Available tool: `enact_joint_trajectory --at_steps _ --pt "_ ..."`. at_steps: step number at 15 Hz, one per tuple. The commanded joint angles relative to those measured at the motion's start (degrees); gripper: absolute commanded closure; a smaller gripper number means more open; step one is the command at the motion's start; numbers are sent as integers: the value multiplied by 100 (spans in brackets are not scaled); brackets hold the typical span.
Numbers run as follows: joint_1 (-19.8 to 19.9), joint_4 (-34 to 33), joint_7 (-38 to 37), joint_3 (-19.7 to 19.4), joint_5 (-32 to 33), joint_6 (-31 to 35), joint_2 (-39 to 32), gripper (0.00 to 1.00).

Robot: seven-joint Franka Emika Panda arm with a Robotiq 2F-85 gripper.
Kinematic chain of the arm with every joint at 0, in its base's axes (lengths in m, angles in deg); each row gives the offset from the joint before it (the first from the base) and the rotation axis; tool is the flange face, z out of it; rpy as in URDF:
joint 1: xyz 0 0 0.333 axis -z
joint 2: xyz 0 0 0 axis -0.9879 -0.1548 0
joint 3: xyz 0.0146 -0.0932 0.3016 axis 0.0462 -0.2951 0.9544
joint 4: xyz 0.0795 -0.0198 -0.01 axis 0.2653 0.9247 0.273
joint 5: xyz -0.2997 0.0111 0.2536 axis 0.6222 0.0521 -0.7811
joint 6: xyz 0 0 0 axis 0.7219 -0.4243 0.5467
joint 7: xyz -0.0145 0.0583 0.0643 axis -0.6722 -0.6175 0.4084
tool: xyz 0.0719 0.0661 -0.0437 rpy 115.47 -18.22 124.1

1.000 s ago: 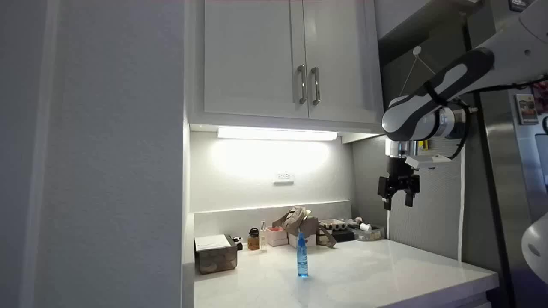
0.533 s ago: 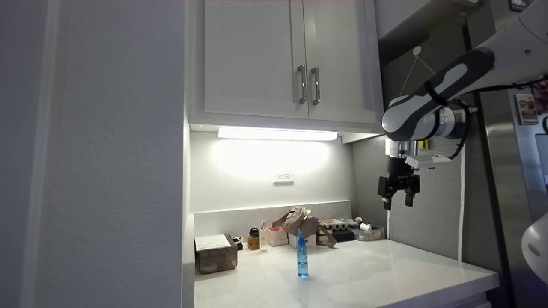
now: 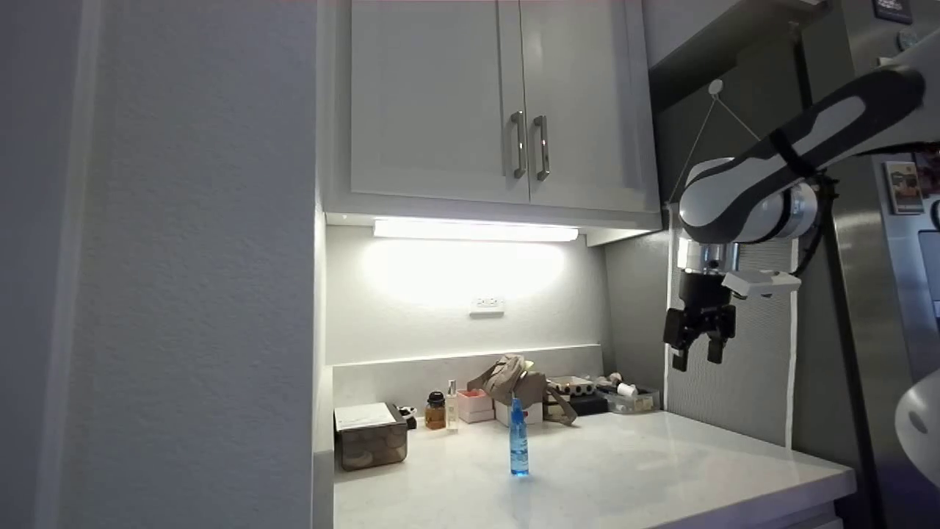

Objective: Open the top left and right cabinet doors respectively

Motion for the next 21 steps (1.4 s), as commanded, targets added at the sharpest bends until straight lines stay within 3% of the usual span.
enact_joint_trajectory --at_steps 1,2,3,7,12,16,21 --pt "-3 875 500 -65 100 85 1421 0" --pt "-30 1018 572 -66 73 68 1750 0" --pt "-148 553 660 -70 -1 -211 1722 0" --pt "-478 539 803 -3 -78 -139 2715 0" --pt "-1069 510 564 413 -241 -182 3631 0" --pt "-1517 498 2 1141 -578 -84 4028 0" --pt "-1768 469 -1607 2492 -1390 27 3933 0"
